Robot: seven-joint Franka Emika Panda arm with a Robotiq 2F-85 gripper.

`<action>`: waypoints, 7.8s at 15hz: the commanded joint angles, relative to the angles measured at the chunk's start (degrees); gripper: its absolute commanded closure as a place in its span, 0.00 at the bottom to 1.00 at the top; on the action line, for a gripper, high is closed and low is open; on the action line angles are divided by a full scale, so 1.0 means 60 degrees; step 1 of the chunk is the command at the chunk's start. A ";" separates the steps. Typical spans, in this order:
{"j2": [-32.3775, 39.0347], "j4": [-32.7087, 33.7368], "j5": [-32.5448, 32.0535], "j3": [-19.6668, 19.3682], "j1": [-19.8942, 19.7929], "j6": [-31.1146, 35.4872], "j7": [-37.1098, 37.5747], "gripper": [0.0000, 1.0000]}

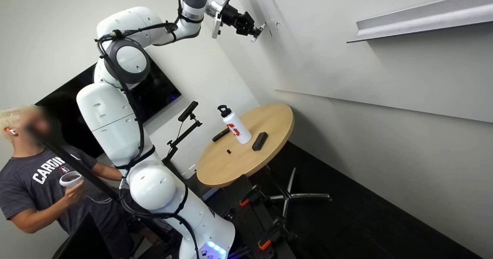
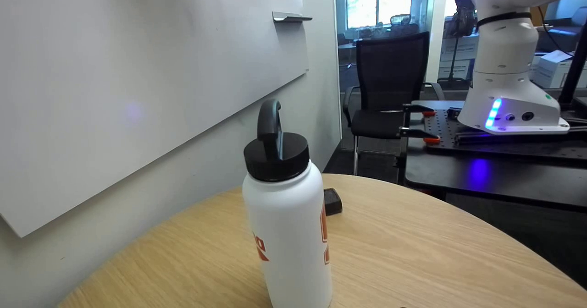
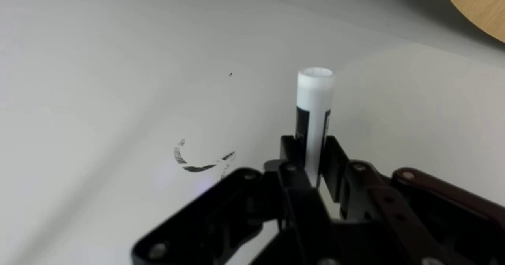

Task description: Use the black marker to write on the white board in the wall

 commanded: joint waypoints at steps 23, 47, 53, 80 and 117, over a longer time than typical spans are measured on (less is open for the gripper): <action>-0.0087 -0.0214 0.0856 -0.0171 -0.0537 0.0150 0.0137 0.95; -0.0380 -0.0801 0.1090 -0.0472 -0.0740 0.0556 0.0572 0.95; -0.0590 -0.0866 0.0963 -0.0688 -0.0757 0.0724 0.0839 0.95; -0.0832 -0.1926 0.0864 -0.0523 -0.0214 0.1850 0.0771 0.95; -0.3190 -0.6249 0.1059 0.1196 0.0306 0.1361 -0.1218 0.95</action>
